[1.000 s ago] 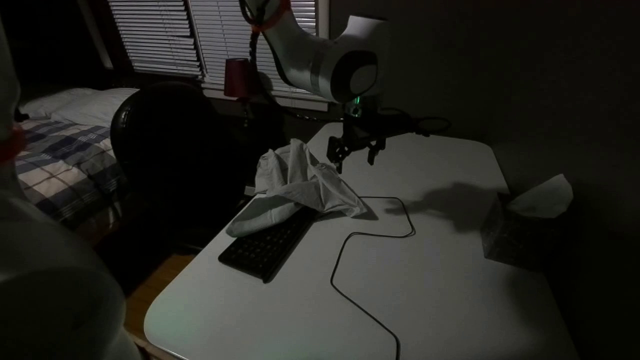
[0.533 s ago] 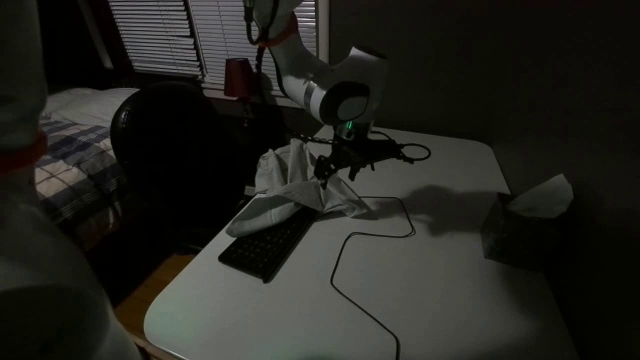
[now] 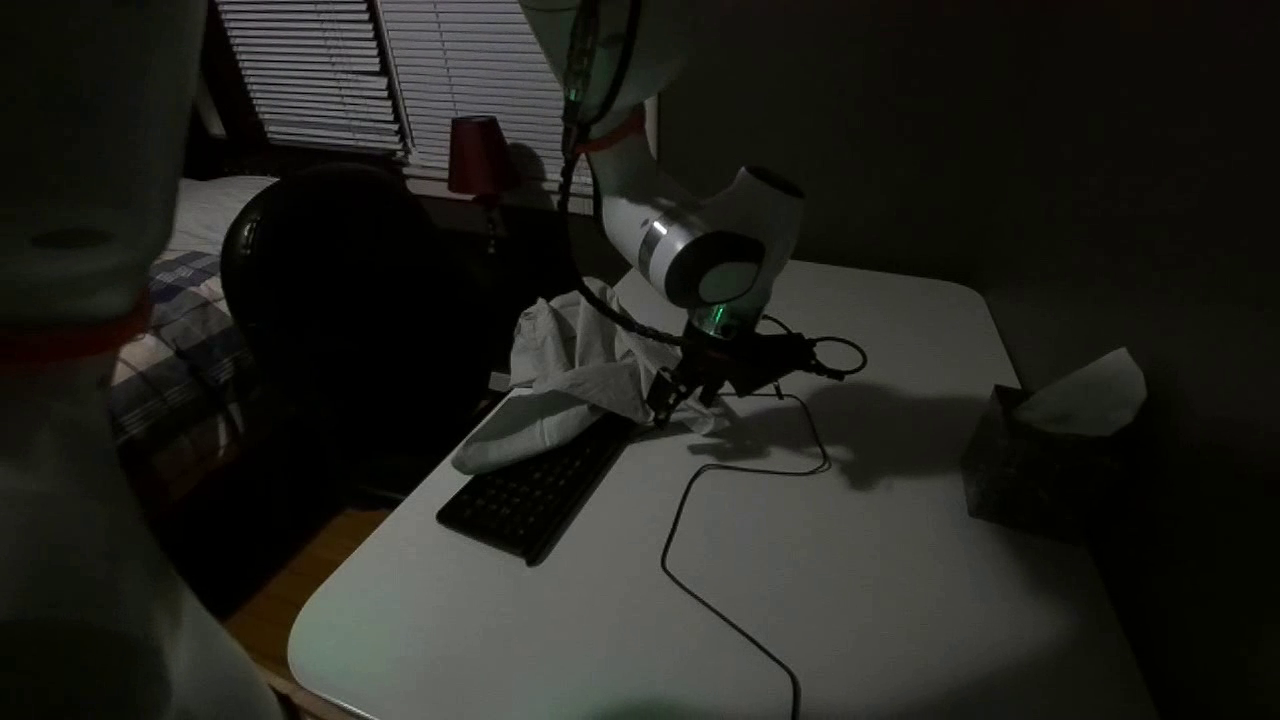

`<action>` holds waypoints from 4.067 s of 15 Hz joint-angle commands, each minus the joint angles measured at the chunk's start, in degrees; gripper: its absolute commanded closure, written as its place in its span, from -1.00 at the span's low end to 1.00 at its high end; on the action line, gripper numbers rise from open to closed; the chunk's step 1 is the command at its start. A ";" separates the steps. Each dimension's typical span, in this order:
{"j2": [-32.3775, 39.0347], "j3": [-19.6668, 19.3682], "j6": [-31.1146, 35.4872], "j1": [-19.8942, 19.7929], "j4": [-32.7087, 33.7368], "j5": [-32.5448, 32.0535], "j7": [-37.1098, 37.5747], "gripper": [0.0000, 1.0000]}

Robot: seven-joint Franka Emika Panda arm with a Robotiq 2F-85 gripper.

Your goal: Move the white cloth to the right

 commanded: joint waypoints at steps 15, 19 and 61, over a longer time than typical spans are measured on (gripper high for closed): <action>8.42 6.30 6.48 -5.15 5.35 3.41 -20.62 0.20; 8.74 7.86 8.68 -5.73 4.94 3.93 -20.71 0.69; -41.54 7.49 24.93 -32.94 -15.30 -41.60 23.17 0.99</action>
